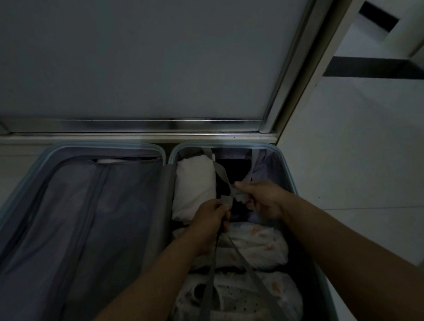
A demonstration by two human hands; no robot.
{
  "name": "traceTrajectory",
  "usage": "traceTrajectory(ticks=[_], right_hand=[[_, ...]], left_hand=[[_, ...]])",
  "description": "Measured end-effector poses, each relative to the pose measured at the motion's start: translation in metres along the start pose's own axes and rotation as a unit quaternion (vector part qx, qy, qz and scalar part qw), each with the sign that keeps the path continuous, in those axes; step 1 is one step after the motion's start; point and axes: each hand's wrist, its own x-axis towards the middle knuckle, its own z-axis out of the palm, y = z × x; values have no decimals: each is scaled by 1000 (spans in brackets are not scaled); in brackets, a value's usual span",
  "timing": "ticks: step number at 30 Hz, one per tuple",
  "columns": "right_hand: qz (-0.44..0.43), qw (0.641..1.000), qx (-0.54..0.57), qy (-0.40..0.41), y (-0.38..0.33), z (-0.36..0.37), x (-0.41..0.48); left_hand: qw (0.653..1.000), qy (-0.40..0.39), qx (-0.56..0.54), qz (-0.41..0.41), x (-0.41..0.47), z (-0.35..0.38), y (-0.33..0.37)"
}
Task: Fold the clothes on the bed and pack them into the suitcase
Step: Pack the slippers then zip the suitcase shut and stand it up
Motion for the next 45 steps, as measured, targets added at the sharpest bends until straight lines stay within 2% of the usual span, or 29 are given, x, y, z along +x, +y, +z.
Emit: traceTrajectory(ticks=[2, 6, 10, 15, 20, 26, 29, 34, 37, 40, 43, 45], right_hand=[[10, 999, 31, -28, -5, 1, -2], [3, 998, 47, -37, -12, 6, -3], [-11, 997, 57, -45, -16, 11, -6], [-62, 996, 57, -13, -8, 19, -10], [-109, 989, 74, 62, 10, 28, -10], [-136, 986, 63, 73, 10, 23, -10], [-154, 986, 5, 67, 10, 19, -9], [-121, 992, -46, 9, 4, 4, -17], [-122, 986, -115, 9, 6, -1, -14], [-121, 984, -129, 12, 5, 3, -12], [-103, 985, -137, 23, 8, 6, -9], [-82, 981, -170, 45, 11, 7, -7]], left_hand=[[999, -12, -32, -32, 0, 2, -1], [998, -35, -23, -41, -2, 3, -7], [980, -82, -151, -98, -4, 1, -8], [965, -116, -225, -71, -9, 2, -4], [977, -84, -194, -23, -4, 14, 1], [983, -35, -183, -7, 6, 21, -4], [985, -27, -167, -11, 8, 23, -4], [994, -32, -106, -5, 15, 18, -7], [996, -47, -69, -5, 18, 20, -6], [998, -32, -54, 0, 22, 26, -6], [997, -49, -58, -12, 20, 27, -4], [998, -51, 27, -11, 18, 22, -5]])
